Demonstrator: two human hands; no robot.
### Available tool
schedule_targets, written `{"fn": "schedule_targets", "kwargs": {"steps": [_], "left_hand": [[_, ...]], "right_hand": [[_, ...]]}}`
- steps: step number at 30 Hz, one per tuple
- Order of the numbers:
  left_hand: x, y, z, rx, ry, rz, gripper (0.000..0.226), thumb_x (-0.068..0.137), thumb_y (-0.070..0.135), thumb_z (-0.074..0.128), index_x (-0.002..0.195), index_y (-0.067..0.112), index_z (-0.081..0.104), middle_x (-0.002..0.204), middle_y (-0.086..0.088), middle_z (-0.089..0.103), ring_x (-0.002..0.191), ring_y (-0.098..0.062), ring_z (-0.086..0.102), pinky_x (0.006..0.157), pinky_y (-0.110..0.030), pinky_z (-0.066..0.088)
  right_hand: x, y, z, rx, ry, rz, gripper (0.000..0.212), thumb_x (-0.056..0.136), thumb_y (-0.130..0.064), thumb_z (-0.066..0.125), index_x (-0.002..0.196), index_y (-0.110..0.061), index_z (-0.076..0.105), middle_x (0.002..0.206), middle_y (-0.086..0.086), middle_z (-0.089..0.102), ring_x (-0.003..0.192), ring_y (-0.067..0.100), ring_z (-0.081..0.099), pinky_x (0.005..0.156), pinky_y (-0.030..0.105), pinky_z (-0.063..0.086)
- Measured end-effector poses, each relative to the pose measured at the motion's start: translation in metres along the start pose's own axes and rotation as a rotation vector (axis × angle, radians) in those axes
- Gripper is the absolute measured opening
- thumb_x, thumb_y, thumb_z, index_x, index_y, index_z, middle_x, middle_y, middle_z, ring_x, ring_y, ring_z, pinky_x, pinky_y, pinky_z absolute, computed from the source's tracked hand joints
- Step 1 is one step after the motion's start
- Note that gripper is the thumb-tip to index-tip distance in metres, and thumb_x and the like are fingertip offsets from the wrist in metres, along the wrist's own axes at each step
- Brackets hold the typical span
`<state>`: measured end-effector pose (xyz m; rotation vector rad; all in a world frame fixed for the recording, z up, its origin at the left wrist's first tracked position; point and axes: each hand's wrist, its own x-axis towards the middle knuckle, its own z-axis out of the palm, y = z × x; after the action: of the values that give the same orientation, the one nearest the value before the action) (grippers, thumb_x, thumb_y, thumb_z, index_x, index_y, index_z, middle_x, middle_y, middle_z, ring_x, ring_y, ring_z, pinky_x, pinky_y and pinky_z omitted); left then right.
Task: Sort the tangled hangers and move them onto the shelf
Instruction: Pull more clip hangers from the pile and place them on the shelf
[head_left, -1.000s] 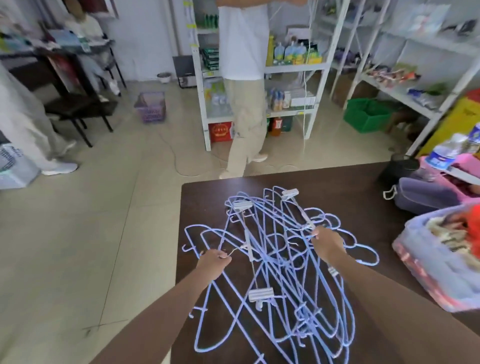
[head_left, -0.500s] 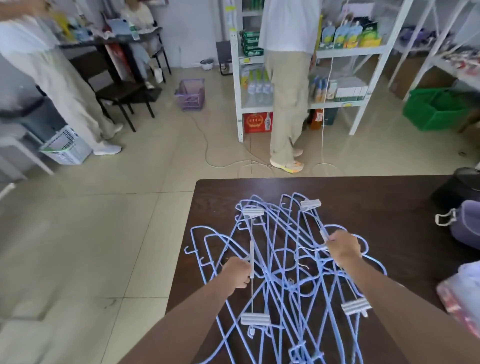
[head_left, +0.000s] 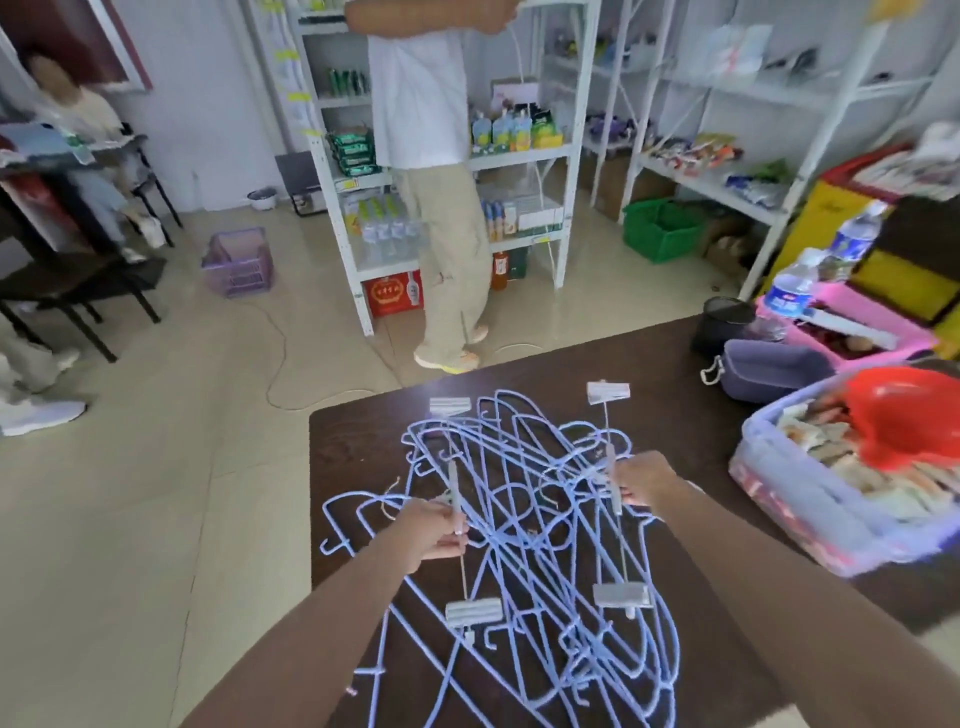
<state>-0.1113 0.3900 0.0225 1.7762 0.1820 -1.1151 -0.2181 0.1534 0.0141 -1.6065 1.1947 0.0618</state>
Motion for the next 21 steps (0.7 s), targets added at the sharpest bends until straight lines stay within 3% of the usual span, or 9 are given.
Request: {"fn": "schedule_targets", "kwargs": {"steps": [4,7,9,11,13,16,19,21], "left_hand": [[-0.031,0.001,0.005,0.226,-0.129,0.135,0.021,0.090,-0.006,0.052,0.071,0.002,0.057,0.077,-0.013,0.060,0.066,-0.019,0.059,0.090,-0.040,0.050],[-0.057,-0.002,0.024,0.377,-0.283,0.224,0.020,0.090,-0.005,0.053,0.072,0.003,0.057,0.075,-0.011,0.060,0.067,-0.019,0.060,0.090,-0.038,0.050],[-0.082,-0.012,0.045,0.452,-0.392,0.279,0.021,0.092,-0.003,0.052,0.072,0.004,0.056,0.075,-0.011,0.059,0.057,-0.015,0.065,0.083,-0.033,0.053],[-0.114,-0.029,0.071,0.545,-0.487,0.320,0.024,0.093,-0.003,0.049,0.071,0.005,0.055,0.071,-0.009,0.059,0.039,-0.006,0.063,0.059,-0.022,0.058],[-0.146,-0.051,0.101,0.618,-0.581,0.340,0.026,0.093,-0.005,0.047,0.070,0.005,0.054,0.058,-0.006,0.064,0.032,-0.003,0.060,0.042,-0.016,0.053],[-0.198,-0.091,0.150,0.690,-0.740,0.359,0.027,0.092,-0.008,0.047,0.068,0.004,0.054,0.037,0.003,0.061,0.030,-0.004,0.058,0.037,-0.016,0.052],[-0.260,-0.145,0.202,0.809,-0.912,0.395,0.030,0.092,-0.009,0.047,0.067,0.006,0.054,0.033,0.005,0.059,0.030,-0.002,0.057,0.038,-0.016,0.052],[-0.307,-0.187,0.238,0.868,-1.017,0.414,0.029,0.091,-0.010,0.047,0.067,0.005,0.053,0.031,0.005,0.059,0.029,-0.003,0.057,0.036,-0.016,0.052]], "right_hand": [[-0.079,0.032,-0.011,0.235,0.118,0.025,0.016,0.091,0.001,0.049,0.078,-0.007,0.054,0.064,0.007,0.051,0.056,0.016,0.050,0.049,0.023,0.047],[-0.138,0.064,-0.017,0.388,0.209,0.054,0.032,0.093,0.001,0.048,0.063,-0.008,0.048,0.034,0.001,0.053,0.032,0.007,0.052,0.036,0.016,0.044],[-0.179,0.095,-0.025,0.520,0.308,0.065,0.025,0.089,0.006,0.053,0.067,-0.005,0.053,0.021,-0.004,0.047,0.019,0.000,0.044,0.028,0.012,0.041],[-0.224,0.132,-0.037,0.623,0.407,0.067,0.018,0.086,0.007,0.057,0.070,-0.001,0.056,0.026,-0.002,0.051,0.019,0.000,0.044,0.028,0.013,0.042],[-0.273,0.170,-0.054,0.649,0.533,0.093,0.027,0.084,0.005,0.061,0.060,-0.003,0.052,0.043,0.005,0.054,0.019,0.000,0.044,0.029,0.014,0.041],[-0.353,0.231,-0.081,0.757,0.712,0.123,0.029,0.083,0.008,0.061,0.058,-0.004,0.052,0.049,0.007,0.053,0.020,0.002,0.047,0.027,0.012,0.041],[-0.440,0.299,-0.098,0.855,0.854,0.163,0.021,0.086,0.008,0.057,0.068,-0.003,0.056,0.060,0.010,0.053,0.029,0.008,0.055,0.033,0.017,0.048],[-0.502,0.346,-0.105,0.930,0.979,0.179,0.027,0.087,0.006,0.057,0.063,-0.004,0.053,0.057,0.008,0.053,0.025,0.004,0.051,0.031,0.015,0.047]]}}
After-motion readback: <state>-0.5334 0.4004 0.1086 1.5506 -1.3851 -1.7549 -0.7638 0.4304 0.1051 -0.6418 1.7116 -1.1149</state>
